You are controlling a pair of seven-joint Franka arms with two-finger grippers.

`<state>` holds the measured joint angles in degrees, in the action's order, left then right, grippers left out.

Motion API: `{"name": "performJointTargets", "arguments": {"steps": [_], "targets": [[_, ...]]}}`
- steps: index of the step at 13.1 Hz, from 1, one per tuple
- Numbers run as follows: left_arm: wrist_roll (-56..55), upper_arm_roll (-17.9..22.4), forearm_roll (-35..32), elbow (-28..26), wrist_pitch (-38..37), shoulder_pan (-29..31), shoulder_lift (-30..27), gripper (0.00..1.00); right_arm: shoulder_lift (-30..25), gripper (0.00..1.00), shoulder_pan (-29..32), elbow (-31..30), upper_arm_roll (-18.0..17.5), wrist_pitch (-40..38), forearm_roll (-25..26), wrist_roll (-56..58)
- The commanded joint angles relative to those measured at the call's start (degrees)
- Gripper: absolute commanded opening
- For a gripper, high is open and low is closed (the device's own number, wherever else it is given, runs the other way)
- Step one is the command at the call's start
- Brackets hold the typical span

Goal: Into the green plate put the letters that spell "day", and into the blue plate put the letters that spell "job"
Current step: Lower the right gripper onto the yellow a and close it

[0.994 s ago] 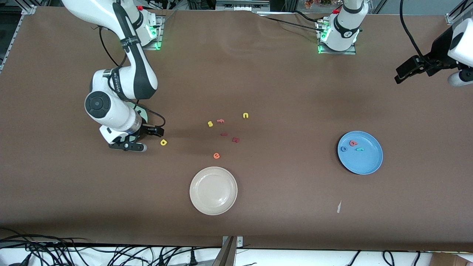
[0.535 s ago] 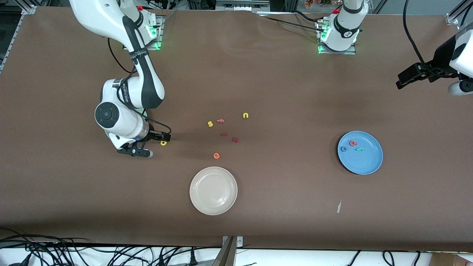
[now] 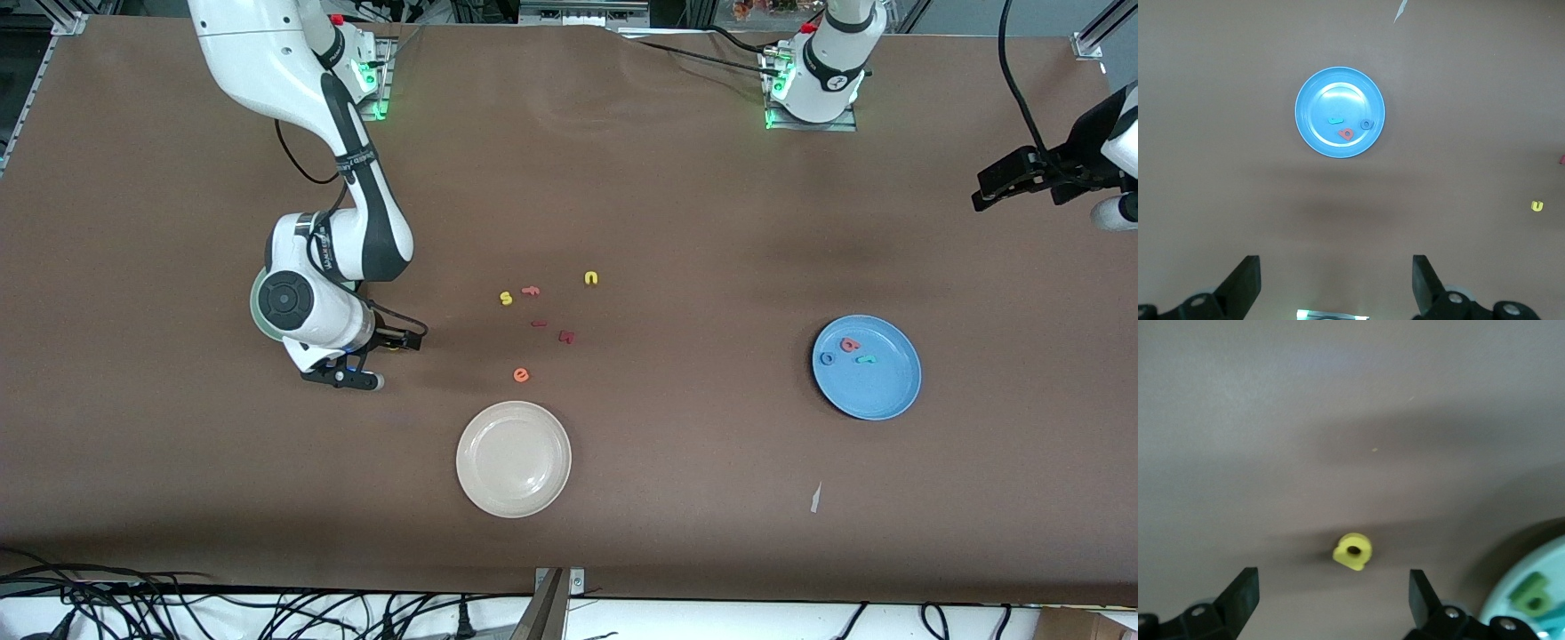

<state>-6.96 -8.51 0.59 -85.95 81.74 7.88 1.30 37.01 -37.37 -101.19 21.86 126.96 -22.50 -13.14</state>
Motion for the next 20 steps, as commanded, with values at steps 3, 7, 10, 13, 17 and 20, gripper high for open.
{"name": "performJointTargets", "arguments": {"steps": [3, 7, 10, 13, 17, 20], "targets": [[0.63, -0.37, -1.21, 2.01, -1.49, -0.58, 0.90, 1.00, 3.41, 0.94, 0.01, 1.34, -0.06, 1.09, -2.55, 3.02], [0.63, -0.45, -1.21, 2.10, -1.49, -0.85, 0.90, 1.00, 3.85, 0.83, 0.72, 1.25, -0.06, 1.79, -2.55, 3.56], [0.63, -0.37, -1.21, 2.10, -1.49, -0.85, 0.90, 1.00, 4.03, 0.73, 0.98, 1.25, -0.06, 2.06, -2.55, 3.56], [0.72, -0.37, -1.21, 2.10, -1.49, -0.49, 0.90, 1.00, 4.12, 0.59, 0.98, 1.25, -0.06, 2.06, -2.55, 3.56], [0.72, -0.37, -1.21, 2.10, -1.49, -0.67, 0.90, 1.00, 4.12, 0.47, 1.07, 1.25, -0.15, 2.15, -2.64, 3.47], [0.72, -0.28, -1.21, 2.19, -1.49, -0.76, 0.90, 1.00, 4.38, 0.35, 1.07, 1.17, -0.06, 2.76, -2.64, 3.47]]}}
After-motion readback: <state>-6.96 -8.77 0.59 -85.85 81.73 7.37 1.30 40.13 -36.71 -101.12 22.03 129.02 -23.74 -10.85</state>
